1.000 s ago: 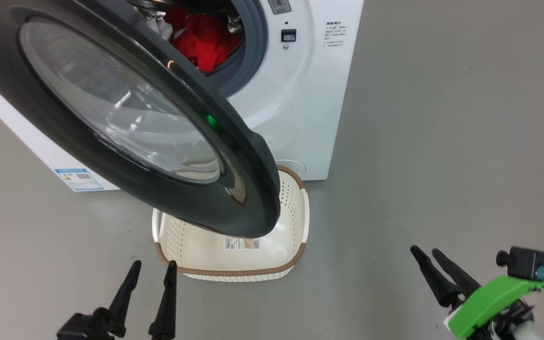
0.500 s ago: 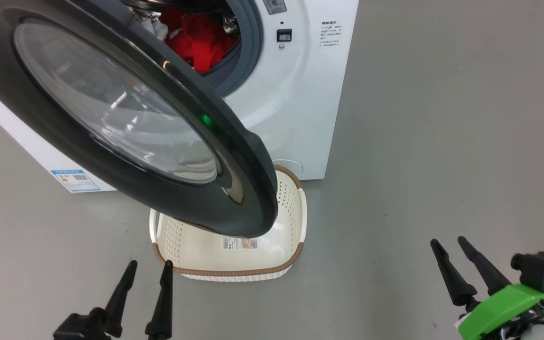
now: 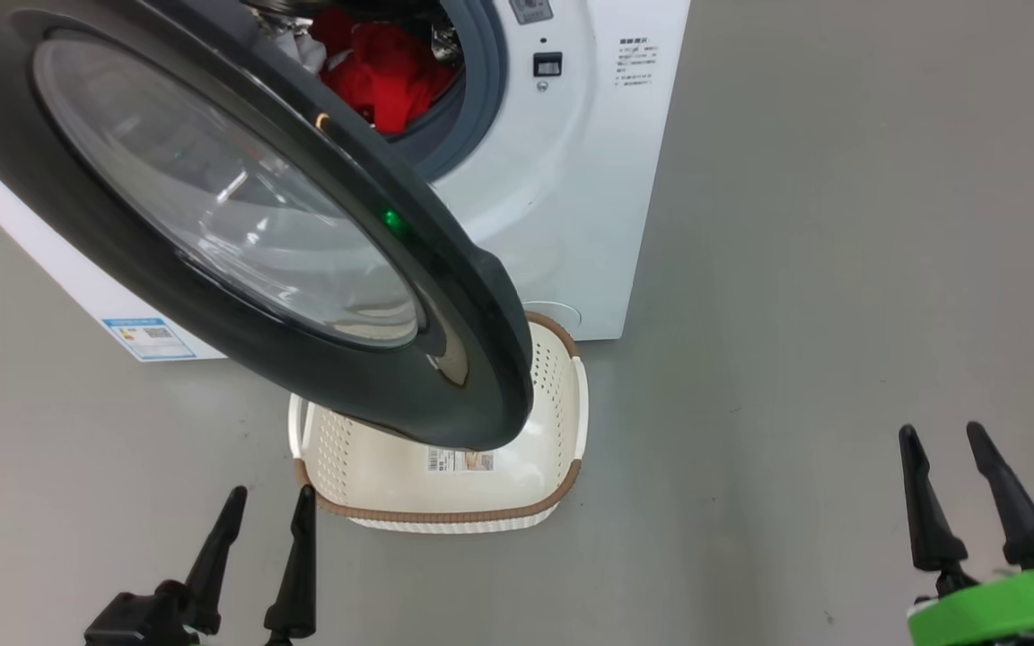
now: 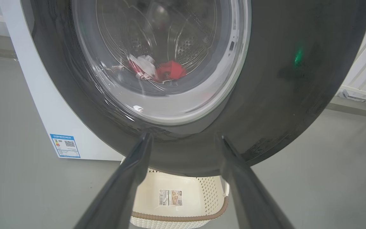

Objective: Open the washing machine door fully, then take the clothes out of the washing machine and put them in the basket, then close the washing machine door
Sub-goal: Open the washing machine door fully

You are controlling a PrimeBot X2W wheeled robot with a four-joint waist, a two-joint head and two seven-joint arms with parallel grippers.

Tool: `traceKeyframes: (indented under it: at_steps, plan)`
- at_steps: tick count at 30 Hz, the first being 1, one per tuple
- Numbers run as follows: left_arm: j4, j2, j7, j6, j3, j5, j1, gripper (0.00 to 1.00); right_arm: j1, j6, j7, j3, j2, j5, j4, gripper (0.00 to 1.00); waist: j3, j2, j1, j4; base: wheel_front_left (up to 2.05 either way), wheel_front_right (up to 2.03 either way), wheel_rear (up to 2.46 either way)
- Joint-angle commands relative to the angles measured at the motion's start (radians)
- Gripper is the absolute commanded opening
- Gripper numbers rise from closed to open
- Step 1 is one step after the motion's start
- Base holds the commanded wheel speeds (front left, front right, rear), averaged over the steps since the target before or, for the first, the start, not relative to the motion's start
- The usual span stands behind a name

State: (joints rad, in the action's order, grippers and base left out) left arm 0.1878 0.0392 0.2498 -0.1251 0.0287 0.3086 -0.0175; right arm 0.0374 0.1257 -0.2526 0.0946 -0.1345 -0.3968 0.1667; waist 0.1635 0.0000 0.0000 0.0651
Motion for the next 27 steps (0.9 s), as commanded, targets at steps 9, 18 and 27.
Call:
traceKeyframes:
  at_steps: [9, 18, 27]
  plan:
    - [-0.04, 0.011, 0.012, -0.003, -0.029, -0.002, -0.001, 1.0, 0.034, 0.005, -0.009, -0.027, 0.006, 0.047, 0.002, 1.0, 0.0, 0.0, 0.0, 0.003, 0.0, 0.0, 0.0]
    - [-0.042, 0.011, 0.012, -0.001, -0.028, -0.003, -0.003, 1.0, 0.024, 0.005, -0.009, -0.028, 0.006, 0.054, -0.013, 1.0, 0.006, 0.0, 0.0, 0.002, 0.0, 0.0, 0.0]
    - [-0.043, 0.011, 0.012, -0.001, -0.023, -0.001, -0.006, 1.0, -0.001, 0.005, -0.009, -0.046, 0.008, 0.03, -0.024, 0.98, 0.005, 0.0, 0.0, 0.007, 0.0, 0.0, 0.0]
